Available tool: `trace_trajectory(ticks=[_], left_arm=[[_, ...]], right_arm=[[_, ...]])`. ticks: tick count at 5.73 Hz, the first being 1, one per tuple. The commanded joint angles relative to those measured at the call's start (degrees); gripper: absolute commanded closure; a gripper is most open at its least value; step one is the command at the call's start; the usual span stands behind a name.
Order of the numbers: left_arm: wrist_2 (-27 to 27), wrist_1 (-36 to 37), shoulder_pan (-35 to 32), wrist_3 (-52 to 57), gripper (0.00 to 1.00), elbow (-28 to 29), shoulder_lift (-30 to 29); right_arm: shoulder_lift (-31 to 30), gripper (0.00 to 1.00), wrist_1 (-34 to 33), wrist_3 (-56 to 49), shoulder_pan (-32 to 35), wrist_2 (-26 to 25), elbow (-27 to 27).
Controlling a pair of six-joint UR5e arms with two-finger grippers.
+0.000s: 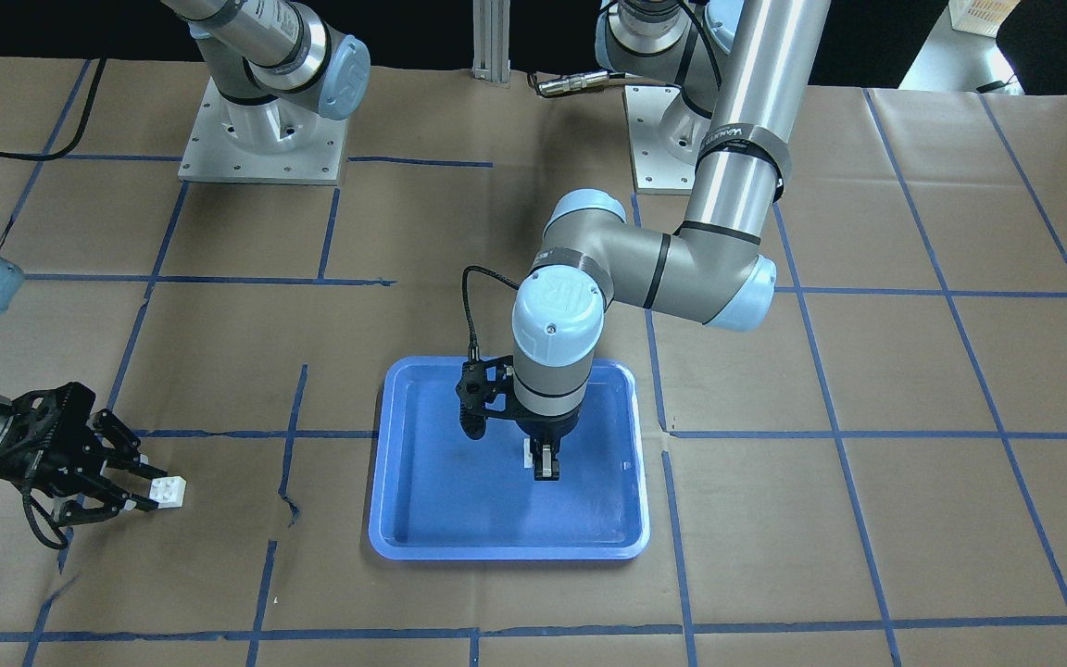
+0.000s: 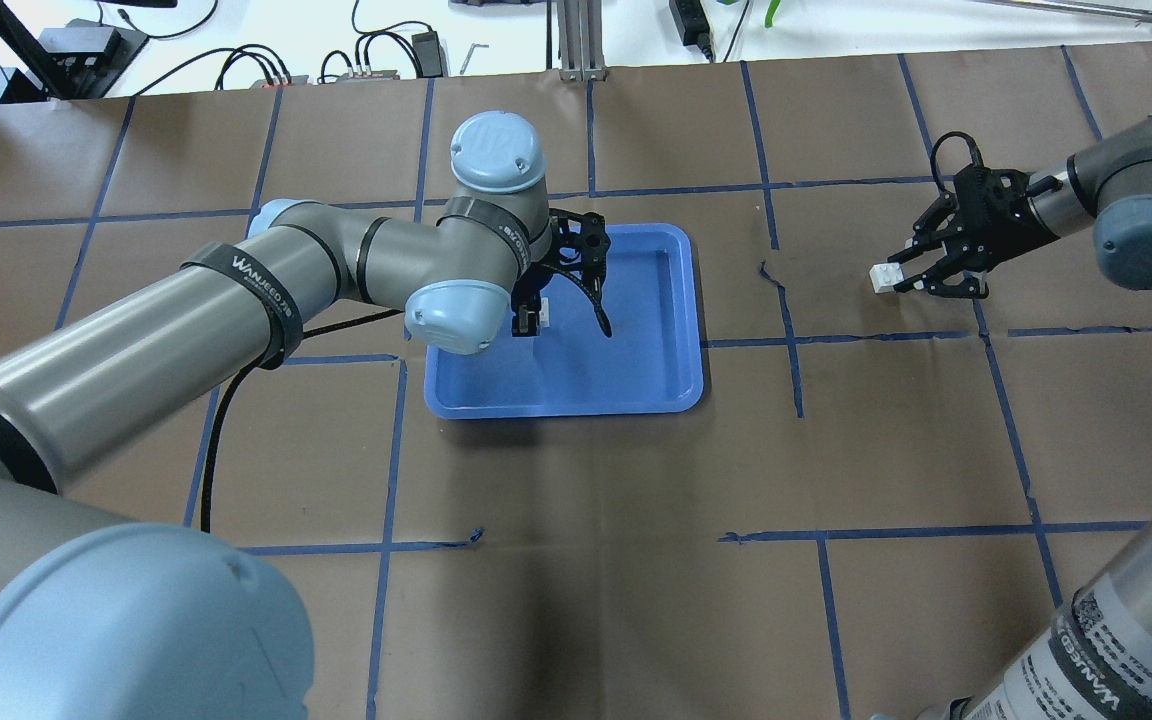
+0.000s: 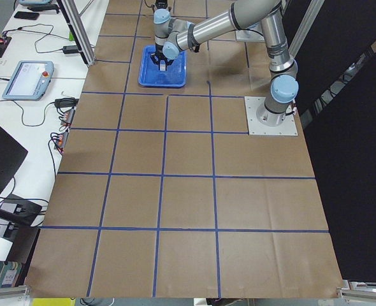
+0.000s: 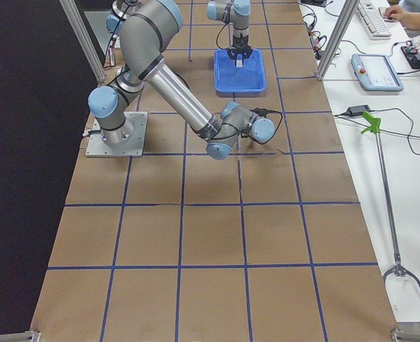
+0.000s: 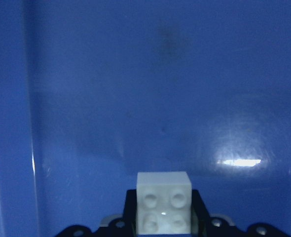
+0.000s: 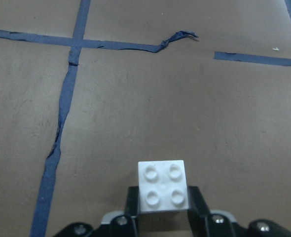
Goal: Assemble white blocks and place on blue tray
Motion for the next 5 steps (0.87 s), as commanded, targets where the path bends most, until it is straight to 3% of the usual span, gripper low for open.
trace_trajectory(ticks=[1,2,3,5], left_arm=[[-0.2,1.2,-0.7,-0.1,0.53,-0.3,-0.9],[-1.9,0.8,-0.7,-0.1,0.01,-0.3,-1.0],[-1.7,0.2,-0.7,-0.1,0.01,0.0,-0.1],[-1.3,-11.9,-0.4,-0.2,0.01,1.6,6.9]], right_arm=[[-1.2,0.8,0.3,0.7,0.4,0.0,-1.9],[-4.1,0.81,2.1,1.0,0.6,-0.1,-2.4],[-7.6,0.82,8.0,1.9,0.8,-0.7,-2.4],[-12.4,0.84,12.5,2.9,0.8,-0.9,-2.1]])
